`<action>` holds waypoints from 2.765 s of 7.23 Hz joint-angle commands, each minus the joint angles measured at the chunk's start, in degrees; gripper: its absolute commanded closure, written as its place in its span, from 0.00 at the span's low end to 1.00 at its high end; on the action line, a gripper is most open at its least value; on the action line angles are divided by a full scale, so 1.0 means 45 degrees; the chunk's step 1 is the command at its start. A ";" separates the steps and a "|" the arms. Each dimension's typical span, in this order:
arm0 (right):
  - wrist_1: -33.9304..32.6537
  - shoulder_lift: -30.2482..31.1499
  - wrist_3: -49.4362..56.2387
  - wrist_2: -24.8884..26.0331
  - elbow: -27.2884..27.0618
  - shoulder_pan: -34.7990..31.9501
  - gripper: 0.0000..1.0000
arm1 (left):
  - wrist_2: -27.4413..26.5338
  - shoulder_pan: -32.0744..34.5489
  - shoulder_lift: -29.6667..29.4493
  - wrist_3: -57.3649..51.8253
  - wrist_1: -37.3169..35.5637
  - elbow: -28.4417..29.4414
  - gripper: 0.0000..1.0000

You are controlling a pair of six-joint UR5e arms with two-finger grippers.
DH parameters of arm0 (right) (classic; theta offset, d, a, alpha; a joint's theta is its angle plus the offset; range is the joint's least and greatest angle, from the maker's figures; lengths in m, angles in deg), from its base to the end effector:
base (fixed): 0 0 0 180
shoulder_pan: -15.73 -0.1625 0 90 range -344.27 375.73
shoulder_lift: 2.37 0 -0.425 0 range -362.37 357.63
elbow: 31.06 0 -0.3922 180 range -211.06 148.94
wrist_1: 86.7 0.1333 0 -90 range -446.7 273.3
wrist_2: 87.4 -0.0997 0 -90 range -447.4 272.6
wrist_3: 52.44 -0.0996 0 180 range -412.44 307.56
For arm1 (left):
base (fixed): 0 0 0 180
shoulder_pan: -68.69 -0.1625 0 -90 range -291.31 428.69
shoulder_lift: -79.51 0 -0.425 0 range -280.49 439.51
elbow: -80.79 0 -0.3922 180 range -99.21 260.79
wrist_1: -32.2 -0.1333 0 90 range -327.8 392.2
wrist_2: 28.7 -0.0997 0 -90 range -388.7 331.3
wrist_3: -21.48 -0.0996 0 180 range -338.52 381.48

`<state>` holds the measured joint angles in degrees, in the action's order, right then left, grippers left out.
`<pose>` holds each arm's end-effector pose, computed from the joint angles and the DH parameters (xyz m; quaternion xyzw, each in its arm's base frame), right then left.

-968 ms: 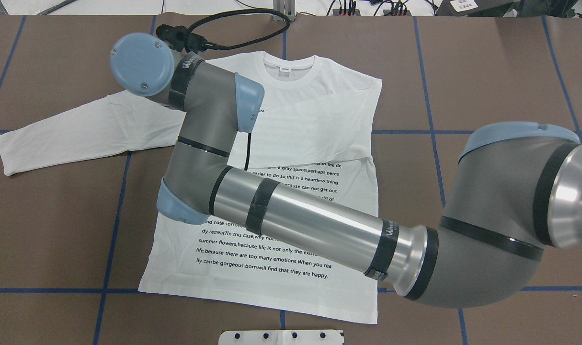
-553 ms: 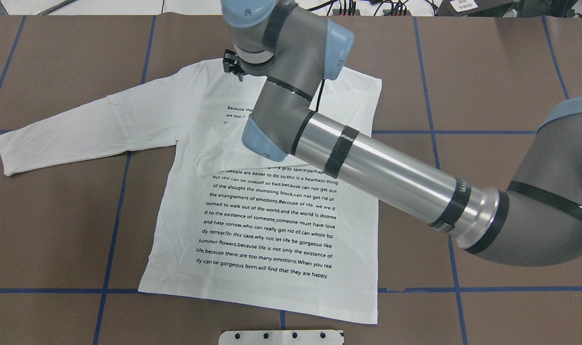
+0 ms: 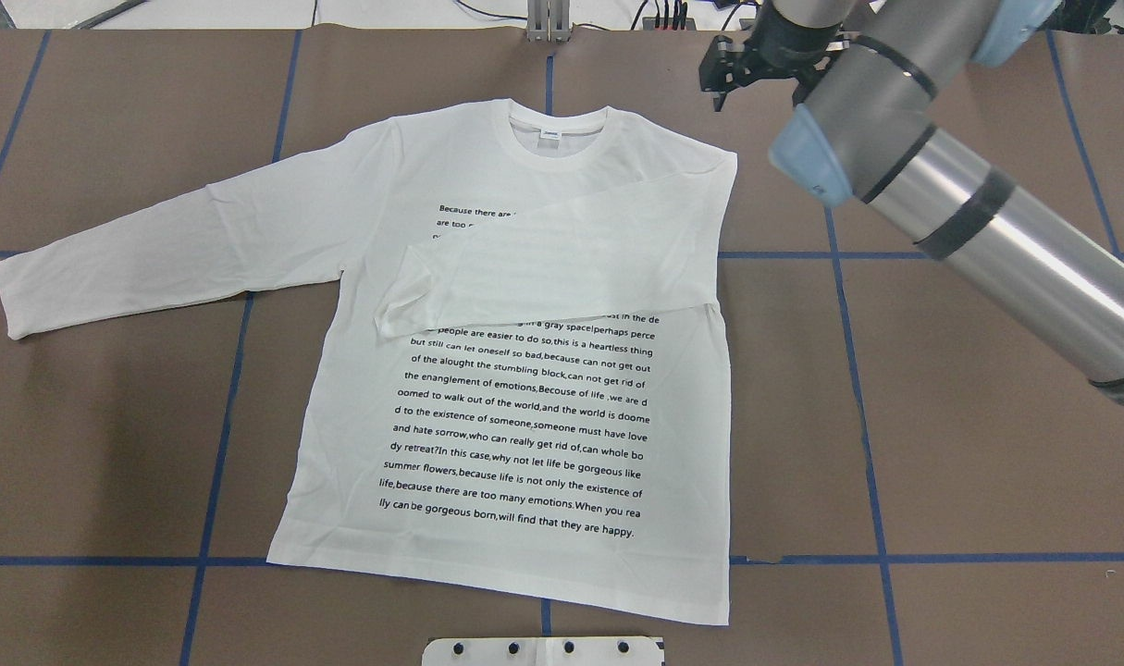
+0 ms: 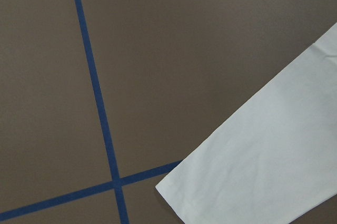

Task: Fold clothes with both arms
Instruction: 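Raise the right gripper and withdraw it to the table corner, then lower the left gripper and grasp the cuff of the other sleeve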

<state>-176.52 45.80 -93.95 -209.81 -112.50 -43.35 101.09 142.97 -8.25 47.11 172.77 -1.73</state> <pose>-0.3121 -0.6767 0.2792 0.0650 -0.3789 0.0049 0.9231 0.0673 -0.4957 0.6461 0.1944 0.4142 0.0422 0.8882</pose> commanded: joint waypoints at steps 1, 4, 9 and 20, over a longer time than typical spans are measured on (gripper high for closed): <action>0.0116 0.2490 0.3140 -0.1602 -0.0959 -0.1807 0.01 | -0.0381 -0.0916 0.0205 0.1392 0.1593 0.0935 0.14; 0.0137 0.2967 0.3504 -0.1585 -0.1098 -0.1968 0.01 | -0.0754 -0.1953 0.0363 0.1454 0.1828 0.0917 0.14; 0.0156 0.3124 0.3484 -0.1507 -0.1197 -0.1949 0.01 | -0.1029 -0.2639 0.0324 0.1455 0.1809 0.0994 0.21; 0.0137 0.3241 0.3465 -0.1547 -0.1158 -0.1948 0.01 | -0.1674 -0.3128 0.0206 0.1454 0.1848 0.1209 0.36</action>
<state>-175.87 60.38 -78.33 -216.78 -117.75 -52.05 93.56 128.93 -7.32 53.68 181.08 3.59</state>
